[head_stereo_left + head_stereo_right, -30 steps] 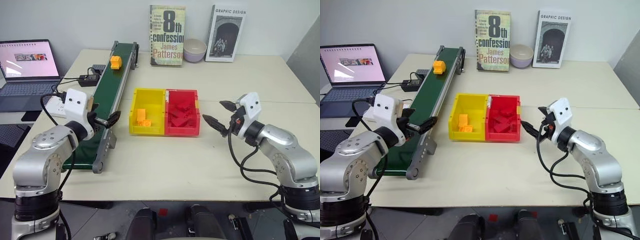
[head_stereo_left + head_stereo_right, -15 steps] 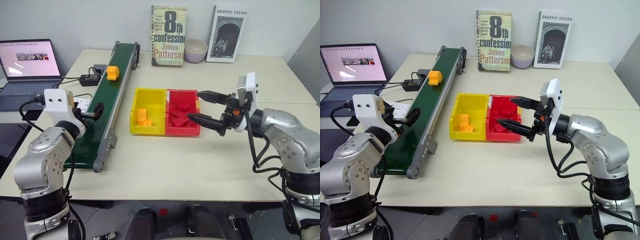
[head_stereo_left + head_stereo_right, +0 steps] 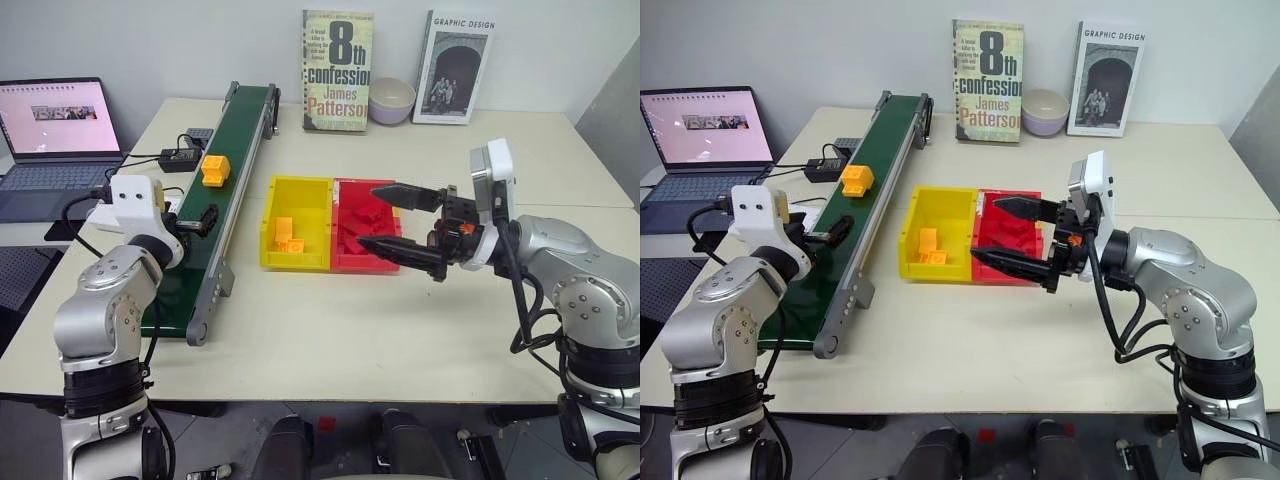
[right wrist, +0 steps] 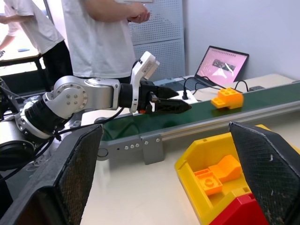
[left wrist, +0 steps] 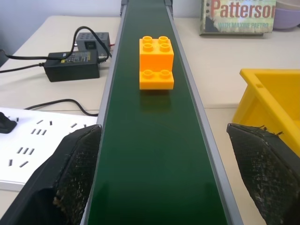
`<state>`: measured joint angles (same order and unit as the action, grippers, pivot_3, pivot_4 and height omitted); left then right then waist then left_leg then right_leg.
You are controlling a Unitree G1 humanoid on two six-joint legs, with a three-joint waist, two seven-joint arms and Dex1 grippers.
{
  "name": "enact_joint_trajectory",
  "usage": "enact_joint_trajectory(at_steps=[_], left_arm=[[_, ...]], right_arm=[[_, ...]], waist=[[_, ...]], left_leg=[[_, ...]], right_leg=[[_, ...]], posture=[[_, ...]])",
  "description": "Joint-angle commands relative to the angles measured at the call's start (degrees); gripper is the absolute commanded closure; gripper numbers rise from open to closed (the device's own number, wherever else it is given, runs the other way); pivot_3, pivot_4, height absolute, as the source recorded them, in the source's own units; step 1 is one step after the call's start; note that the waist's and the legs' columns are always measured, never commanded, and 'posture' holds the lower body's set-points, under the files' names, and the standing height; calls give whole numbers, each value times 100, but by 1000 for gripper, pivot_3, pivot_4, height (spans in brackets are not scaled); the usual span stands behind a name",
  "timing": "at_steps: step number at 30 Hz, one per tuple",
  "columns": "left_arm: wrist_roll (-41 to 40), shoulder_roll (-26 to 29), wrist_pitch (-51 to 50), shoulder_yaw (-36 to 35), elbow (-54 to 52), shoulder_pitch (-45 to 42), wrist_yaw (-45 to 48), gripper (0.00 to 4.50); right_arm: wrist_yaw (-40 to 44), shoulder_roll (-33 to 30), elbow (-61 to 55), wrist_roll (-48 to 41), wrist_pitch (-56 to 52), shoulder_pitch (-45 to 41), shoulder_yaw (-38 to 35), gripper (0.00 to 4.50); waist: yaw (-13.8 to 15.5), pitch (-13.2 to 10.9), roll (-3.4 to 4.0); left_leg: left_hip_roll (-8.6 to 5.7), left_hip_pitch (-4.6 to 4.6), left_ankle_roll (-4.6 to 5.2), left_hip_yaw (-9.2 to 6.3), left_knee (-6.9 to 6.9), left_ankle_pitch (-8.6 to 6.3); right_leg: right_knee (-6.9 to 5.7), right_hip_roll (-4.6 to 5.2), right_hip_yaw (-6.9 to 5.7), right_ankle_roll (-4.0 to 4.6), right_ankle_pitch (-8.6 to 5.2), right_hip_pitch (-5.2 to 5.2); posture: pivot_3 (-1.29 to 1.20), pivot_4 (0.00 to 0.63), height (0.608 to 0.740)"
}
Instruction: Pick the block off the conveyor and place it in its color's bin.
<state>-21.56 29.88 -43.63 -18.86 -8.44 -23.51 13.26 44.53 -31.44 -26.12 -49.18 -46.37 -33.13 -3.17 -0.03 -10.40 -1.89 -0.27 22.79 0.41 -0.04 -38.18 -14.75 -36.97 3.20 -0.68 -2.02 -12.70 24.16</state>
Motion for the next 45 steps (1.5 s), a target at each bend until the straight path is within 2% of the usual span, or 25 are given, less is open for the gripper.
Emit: enact_joint_trajectory(at_steps=[1, 7, 17, 18, 19, 28, 33, 40, 42, 45], left_arm=[[140, 74, 220, 116, 132, -213, 69, 54], [296, 35, 383, 355, 542, -388, 167, 54], [386, -104, 591, 282, 946, -587, 66, 54], [319, -139, 550, 232, 903, -585, 81, 396], [256, -150, 474, 201, 853, -569, 132, 403], [222, 15, -187, 211, 321, -254, 92, 2061], [301, 112, -298, -28, 315, -357, -128, 2956], [265, 229, -345, 137, 389, -977, -3, 2951], [214, 282, -357, 358, 470, -1245, 269, 2951], [334, 235, -34, 1243, 937, -1911, 1122, 2951]], right_arm=[[-53, -8, -310, -100, 125, -25, -66, 0], [-135, -37, -446, -41, 177, 45, -12, 0], [-278, -96, -371, 26, 171, 95, -87, 0], [-292, -106, -377, 9, 161, 90, -94, 0], [-305, -114, -378, 5, 154, 78, -91, 0], [-253, -124, 3, 150, 300, -121, -53, 0], [-119, -120, 163, 310, 505, -107, 17, 0], [-146, -217, -110, 411, 595, 98, -3, 0], [-163, -298, -251, 401, 562, 173, -59, 0], [-89, -632, -486, 609, 633, 448, -115, 0]], waist=[[0, 0, 0], [0, 0, 0], [1, 0, 0], [1, 0, 0], [1, 0, 0], [-9, 0, 0], [2, 0, 0], [11, 0, 0], [28, 0, -1], [70, 0, -2]], left_leg=[[0, 0, 0, 0, 0, 0], [-2, 0, 0, 4, 0, 0], [1, 1, 0, 3, 1, 0], [1, 1, 0, 2, 1, 0], [1, 1, 0, 1, 0, 0], [1, 0, 0, 2, 1, 0], [1, 0, 0, -1, 1, 0], [-2, 4, 0, -2, 1, 0], [-6, 5, 0, 1, 1, 0], [-12, 9, 0, -1, 0, 0]], right_leg=[[0, 0, 0, 0, 0, 0], [1, -1, 1, 0, 0, 0], [1, 3, 2, 0, 0, 1], [1, 4, 1, 0, 0, 1], [1, 5, 1, 0, 0, 1], [0, 5, 2, 0, 0, 1], [0, 5, -1, 0, 0, 1], [2, 2, -4, 0, 0, 1], [2, 2, -2, -1, 0, 1], [7, -2, -7, -1, 0, 0]], posture=[[0, 150, 740], [0, 150, 740], [0, 150, 740], [0, 150, 740], [0, 150, 740], [0, 150, 740], [0, 150, 740], [0, 150, 740], [0, 150, 740], [0, 150, 740]])
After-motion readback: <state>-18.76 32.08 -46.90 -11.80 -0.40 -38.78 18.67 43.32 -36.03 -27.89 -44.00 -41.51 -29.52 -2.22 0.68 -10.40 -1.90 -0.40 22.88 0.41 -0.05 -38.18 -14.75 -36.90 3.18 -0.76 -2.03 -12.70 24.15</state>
